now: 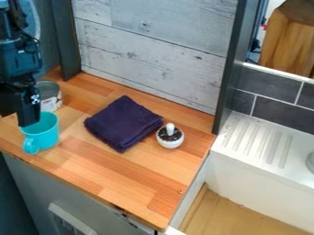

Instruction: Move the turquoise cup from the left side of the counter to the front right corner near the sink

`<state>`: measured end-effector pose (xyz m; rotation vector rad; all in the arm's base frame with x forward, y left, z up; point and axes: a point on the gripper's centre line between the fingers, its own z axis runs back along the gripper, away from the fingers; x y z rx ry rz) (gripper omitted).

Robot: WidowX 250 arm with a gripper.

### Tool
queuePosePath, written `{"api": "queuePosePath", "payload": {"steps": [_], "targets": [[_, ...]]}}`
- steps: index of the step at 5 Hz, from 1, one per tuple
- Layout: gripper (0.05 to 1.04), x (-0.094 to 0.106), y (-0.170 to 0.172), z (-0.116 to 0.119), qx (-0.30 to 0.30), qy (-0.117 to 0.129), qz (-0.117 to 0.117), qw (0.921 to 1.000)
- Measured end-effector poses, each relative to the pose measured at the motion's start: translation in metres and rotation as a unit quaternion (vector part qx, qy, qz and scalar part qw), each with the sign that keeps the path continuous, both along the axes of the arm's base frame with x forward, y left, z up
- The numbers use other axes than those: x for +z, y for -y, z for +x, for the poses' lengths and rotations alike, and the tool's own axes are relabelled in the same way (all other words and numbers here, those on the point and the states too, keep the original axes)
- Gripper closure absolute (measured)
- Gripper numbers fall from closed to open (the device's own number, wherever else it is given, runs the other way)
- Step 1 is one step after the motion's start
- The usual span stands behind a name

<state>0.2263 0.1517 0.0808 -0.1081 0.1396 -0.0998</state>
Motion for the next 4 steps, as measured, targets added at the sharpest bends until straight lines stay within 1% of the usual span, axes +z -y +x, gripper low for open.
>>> {"api": "queuePosePath", "payload": {"steps": [1,2,3,4], "targets": [[0.074,-0.008,0.001,-0.001,-0.001,-0.01,-0.007,0.9999],[0.074,-0.008,0.001,0.007,0.016,0.012,0.002,0.9998],[0.074,-0.01,0.009,0.021,0.019,0.03,0.018,0.9992],[0.074,-0.02,0.008,0.027,0.033,0.024,0.044,0.9982]]}}
